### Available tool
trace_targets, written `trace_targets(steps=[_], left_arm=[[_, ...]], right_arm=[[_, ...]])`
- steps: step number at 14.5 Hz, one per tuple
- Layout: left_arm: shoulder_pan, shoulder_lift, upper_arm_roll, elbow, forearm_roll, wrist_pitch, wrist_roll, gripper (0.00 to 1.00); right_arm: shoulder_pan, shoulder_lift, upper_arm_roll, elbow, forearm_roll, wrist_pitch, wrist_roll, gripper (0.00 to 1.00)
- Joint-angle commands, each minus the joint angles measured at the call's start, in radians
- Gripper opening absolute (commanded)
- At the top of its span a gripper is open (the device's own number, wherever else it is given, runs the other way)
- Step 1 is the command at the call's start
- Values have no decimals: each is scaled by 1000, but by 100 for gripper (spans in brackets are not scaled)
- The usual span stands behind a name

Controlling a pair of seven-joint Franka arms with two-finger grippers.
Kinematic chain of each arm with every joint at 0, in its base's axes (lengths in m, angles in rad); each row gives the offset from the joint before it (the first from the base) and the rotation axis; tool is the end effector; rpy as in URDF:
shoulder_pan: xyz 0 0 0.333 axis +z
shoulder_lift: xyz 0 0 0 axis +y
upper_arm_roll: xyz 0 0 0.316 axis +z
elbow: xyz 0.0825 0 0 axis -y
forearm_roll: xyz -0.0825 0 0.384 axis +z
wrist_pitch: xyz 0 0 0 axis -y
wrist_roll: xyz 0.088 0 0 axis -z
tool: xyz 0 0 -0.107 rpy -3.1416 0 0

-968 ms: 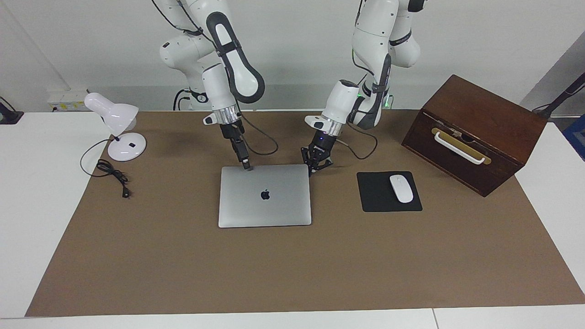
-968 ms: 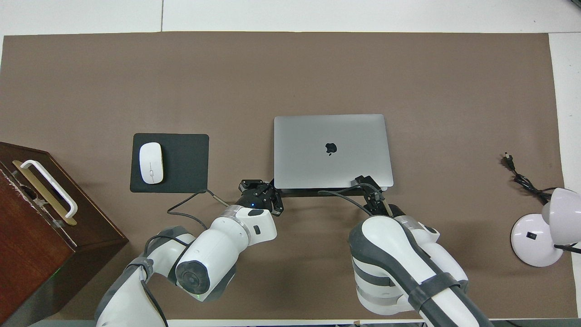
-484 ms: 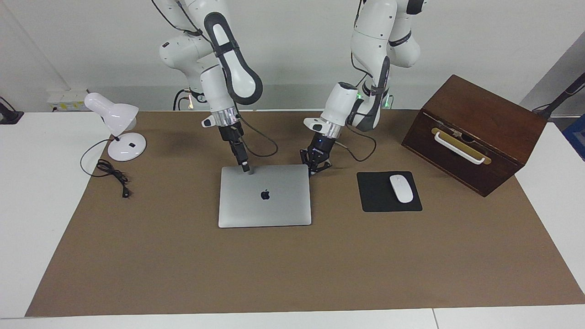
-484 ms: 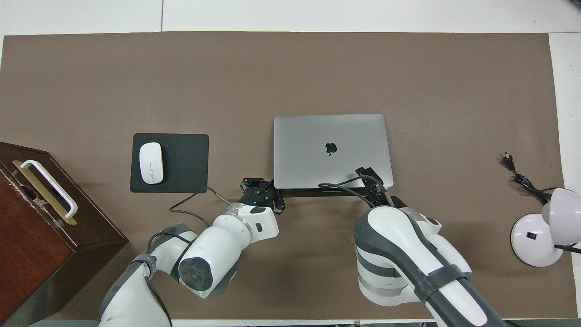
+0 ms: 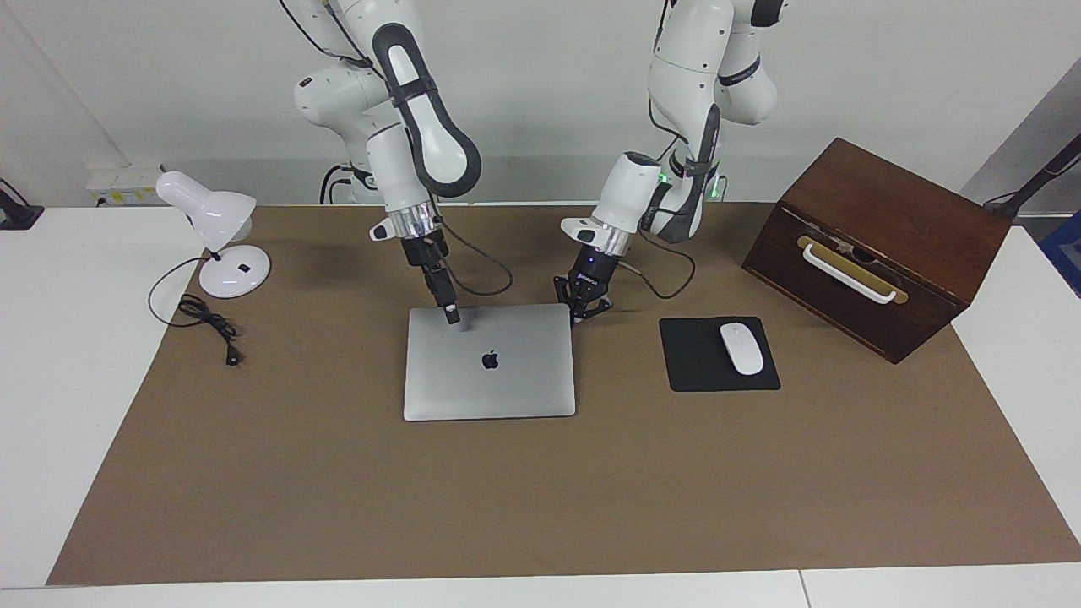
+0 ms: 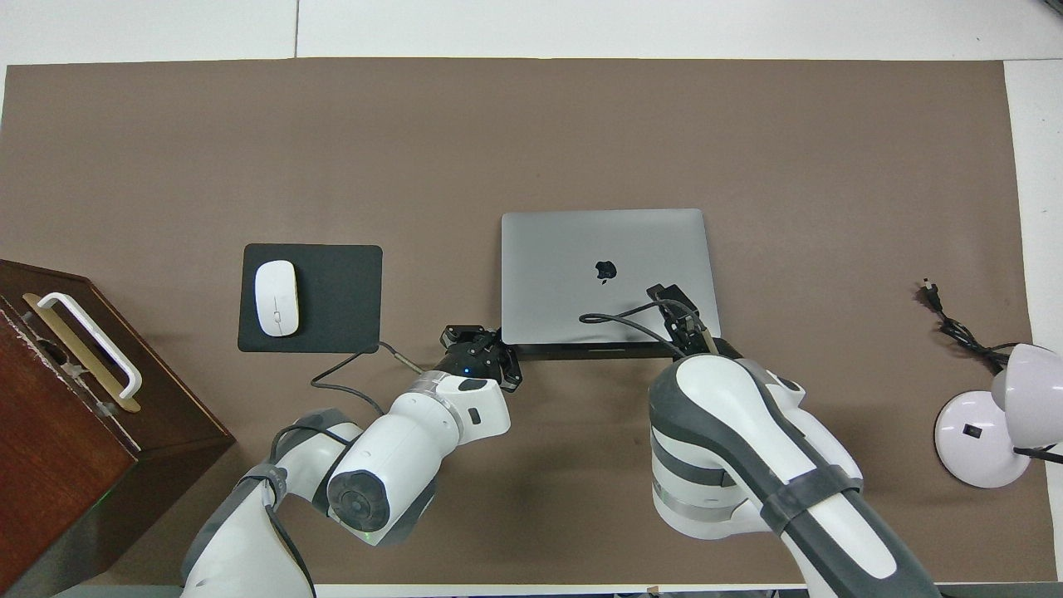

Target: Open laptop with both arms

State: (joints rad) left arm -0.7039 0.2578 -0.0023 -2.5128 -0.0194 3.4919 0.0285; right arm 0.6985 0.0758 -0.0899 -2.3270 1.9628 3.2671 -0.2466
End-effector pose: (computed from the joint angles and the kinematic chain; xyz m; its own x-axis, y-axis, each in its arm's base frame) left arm 0.3919 -0.3313 0.2673 0.5650 -0.4948 0.6602 -0.6514 -0.7587 -0.0112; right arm 0.4318 0.1875 0.3180 0.4087 -0.9127 0.0008 -0.6977 -0.3130 -0.6444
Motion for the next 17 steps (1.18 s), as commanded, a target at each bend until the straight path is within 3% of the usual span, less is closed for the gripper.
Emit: trace_targets(steps=[1,5,10,17], left_arm=[[-31,34,18,20,4,13,7,0],[-31,35,18,22,4,13,7,0],[-31,37,18,20,4,13,7,0],[-31,41,18,20,4,13,8,0]], right_arm=[[-24,24,-1,54,33,-24,-60,100],[-22,42,-1,95,30,-40,-83,100],[-27,61,-2,228,27,-41,-125,100],[-65,87,-2,342,-71,-53,-125,100]])
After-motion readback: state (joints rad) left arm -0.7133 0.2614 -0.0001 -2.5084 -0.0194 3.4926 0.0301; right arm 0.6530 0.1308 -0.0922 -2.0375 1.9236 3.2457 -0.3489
